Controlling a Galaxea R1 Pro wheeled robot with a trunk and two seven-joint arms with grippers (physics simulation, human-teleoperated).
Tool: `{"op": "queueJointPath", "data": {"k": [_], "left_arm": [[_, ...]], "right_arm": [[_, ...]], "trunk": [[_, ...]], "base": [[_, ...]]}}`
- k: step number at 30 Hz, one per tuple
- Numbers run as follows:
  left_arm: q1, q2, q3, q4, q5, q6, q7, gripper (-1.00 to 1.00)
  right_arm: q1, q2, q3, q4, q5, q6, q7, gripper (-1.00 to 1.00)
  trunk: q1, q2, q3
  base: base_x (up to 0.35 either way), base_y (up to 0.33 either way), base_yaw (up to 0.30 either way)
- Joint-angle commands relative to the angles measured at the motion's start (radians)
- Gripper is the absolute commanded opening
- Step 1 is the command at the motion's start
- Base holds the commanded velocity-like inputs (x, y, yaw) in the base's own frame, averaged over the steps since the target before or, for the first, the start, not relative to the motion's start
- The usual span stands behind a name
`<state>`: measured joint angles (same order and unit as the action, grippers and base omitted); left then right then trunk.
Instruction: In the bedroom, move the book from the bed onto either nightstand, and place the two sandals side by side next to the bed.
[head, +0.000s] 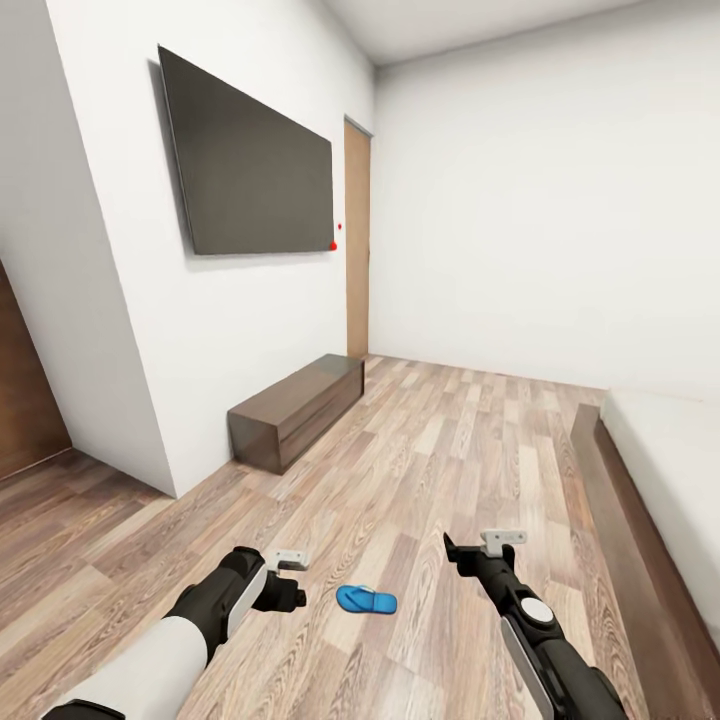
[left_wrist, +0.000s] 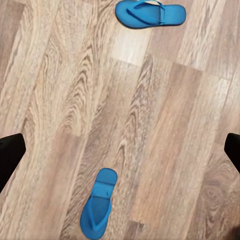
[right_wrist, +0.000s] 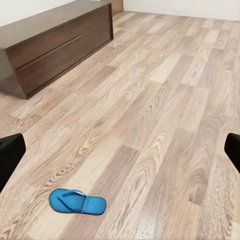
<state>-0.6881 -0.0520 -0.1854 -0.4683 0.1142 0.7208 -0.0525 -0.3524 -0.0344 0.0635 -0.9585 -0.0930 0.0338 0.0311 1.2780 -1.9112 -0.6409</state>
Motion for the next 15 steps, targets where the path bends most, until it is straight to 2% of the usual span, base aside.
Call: {"op": "queueJointPath", "data": {"k": [1, 10, 14, 15], "left_arm": [[-0.001, 0.001, -0.005, -0.001, 0.01, 0.005, 0.004, 1.0], [-0.001, 0.001, -0.007, 0.0, 0.01, 0.026, 0.003, 1.0], [-0.001, 0.001, -0.029, 0.003, 0.011, 0.028, 0.009, 1.0], [-0.001, 0.0, -0.05, 0.009, 0.011, 0.029, 0.023, 1.0]], "right_arm": [[0.0, -0.001, 0.002, -0.001, -0.01, 0.003, 0.001, 1.0], [0.0, -0.001, 0.002, -0.002, -0.01, 0.003, 0.0, 1.0], [0.0, -0.001, 0.002, -0.001, -0.01, 0.003, 0.0, 1.0], [0.0, -0.001, 0.002, 0.0, -0.011, 0.003, 0.001, 1.0]], "trunk": [[0.004, -0.008, -0.004], [0.038, -0.071, -0.032], [0.054, -0.099, -0.045], [0.057, -0.106, -0.048]], "base": [[0.0, 0.0, 0.0], [0.0, 0.0, 0.0], [0.0, 0.0, 0.0], [0.0, 0.0, 0.0]]}}
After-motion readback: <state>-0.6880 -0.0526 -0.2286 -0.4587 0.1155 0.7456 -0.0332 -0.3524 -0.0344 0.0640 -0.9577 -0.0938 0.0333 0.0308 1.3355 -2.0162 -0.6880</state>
